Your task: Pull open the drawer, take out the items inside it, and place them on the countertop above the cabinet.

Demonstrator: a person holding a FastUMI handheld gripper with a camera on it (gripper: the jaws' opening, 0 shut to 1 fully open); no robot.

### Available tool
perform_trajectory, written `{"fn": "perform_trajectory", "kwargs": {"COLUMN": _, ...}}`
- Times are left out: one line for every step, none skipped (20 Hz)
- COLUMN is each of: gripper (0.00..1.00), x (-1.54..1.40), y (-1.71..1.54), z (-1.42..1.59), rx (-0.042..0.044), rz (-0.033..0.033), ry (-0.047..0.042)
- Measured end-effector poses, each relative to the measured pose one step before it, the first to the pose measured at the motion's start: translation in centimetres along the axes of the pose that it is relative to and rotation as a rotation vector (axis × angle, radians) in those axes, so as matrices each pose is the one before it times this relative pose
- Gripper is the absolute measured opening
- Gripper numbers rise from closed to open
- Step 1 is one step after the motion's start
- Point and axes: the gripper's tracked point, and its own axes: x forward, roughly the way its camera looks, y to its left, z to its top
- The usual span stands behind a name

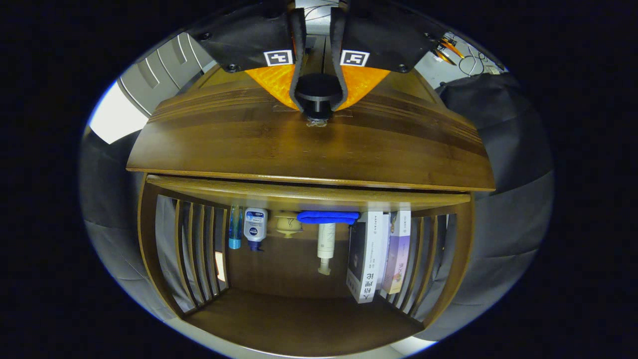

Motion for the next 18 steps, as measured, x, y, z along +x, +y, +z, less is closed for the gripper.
{"fn": "perform_trajectory", "kwargs": {"gripper": 0.21, "x": -0.706, "y": 0.077, "z": -0.317, "rx": -0.00749, "rz": 0.00578, "ry": 0.00284}}
{"fn": "perform_trajectory", "kwargs": {"gripper": 0.21, "x": -0.722, "y": 0.001, "z": -0.201, "rx": -0.00517, "rz": 0.00474, "ry": 0.00277}}
{"fn": "perform_trajectory", "kwargs": {"gripper": 0.2, "x": -0.62, "y": 0.072, "z": -0.212, "rx": -0.00294, "rz": 0.00595, "ry": 0.0028}}
{"fn": "perform_trajectory", "kwargs": {"gripper": 0.21, "x": -0.725, "y": 0.072, "z": -0.192, "rx": 0.00027, "rz": 0.00636, "ry": 0.00471}}
{"fn": "perform_trajectory", "kwargs": {"gripper": 0.2, "x": -0.604, "y": 0.038, "z": -0.192, "rx": 0.00019, "rz": 0.00422, "ry": 0.00275}}
{"fn": "perform_trajectory", "kwargs": {"gripper": 0.2, "x": -0.615, "y": 0.049, "z": -0.144, "rx": 0.00009, "rz": 0.00501, "ry": 0.00466}}
{"fn": "perform_trajectory", "kwargs": {"gripper": 0.21, "x": -0.47, "y": 0.029, "z": -0.184, "rx": -0.00034, "rz": 0.00532, "ry": 0.00218}}
{"fn": "perform_trajectory", "kwargs": {"gripper": 0.2, "x": -0.395, "y": 0.045, "z": -0.113, "rx": -0.00629, "rz": 0.00658, "ry": 0.00504}}
{"fn": "perform_trajectory", "kwargs": {"gripper": 0.21, "x": -0.409, "y": 0.027, "z": -0.217, "rx": -0.00553, "rz": 0.0069, "ry": 0.00262}}
{"fn": "perform_trajectory", "kwargs": {"gripper": 0.2, "x": -0.398, "y": 0.021, "z": -0.125, "rx": -0.00248, "rz": 0.00733, "ry": 0.00358}}
{"fn": "perform_trajectory", "kwargs": {"gripper": 0.2, "x": -0.442, "y": 0.073, "z": -0.176, "rx": 0.00209, "rz": 0.00607, "ry": 0.00492}}
{"fn": "perform_trajectory", "kwargs": {"gripper": 0.21, "x": -0.437, "y": 0.01, "z": -0.151, "rx": 0.00369, "rz": 0.00356, "ry": 0.00389}}
{"fn": "perform_trajectory", "kwargs": {"gripper": 0.21, "x": -0.046, "y": 0.032, "z": -0.052, "rx": 0.00105, "rz": 0.00366, "ry": 0.00298}}
{"fn": "perform_trajectory", "kwargs": {"gripper": 0.21, "x": -0.257, "y": -0.015, "z": -0.041, "rx": -0.00106, "rz": 0.0017, "ry": -0.00064}}
{"fn": "perform_trajectory", "kwargs": {"gripper": 0.2, "x": -0.607, "y": 0.113, "z": -0.323, "rx": -0.00192, "rz": 0.00365, "ry": 0.00266}}
{"fn": "perform_trajectory", "kwargs": {"gripper": 0.2, "x": -0.472, "y": 0.065, "z": -0.249, "rx": 0.00007, "rz": 0.00396, "ry": 0.00423}}
{"fn": "perform_trajectory", "kwargs": {"gripper": 0.21, "x": -0.367, "y": 0.12, "z": -0.245, "rx": -0.00305, "rz": 0.00413, "ry": 0.00254}}
{"fn": "perform_trajectory", "kwargs": {"gripper": 0.2, "x": -0.225, "y": 0.051, "z": -0.256, "rx": -0.0061, "rz": 0.00397, "ry": 0.00493}}
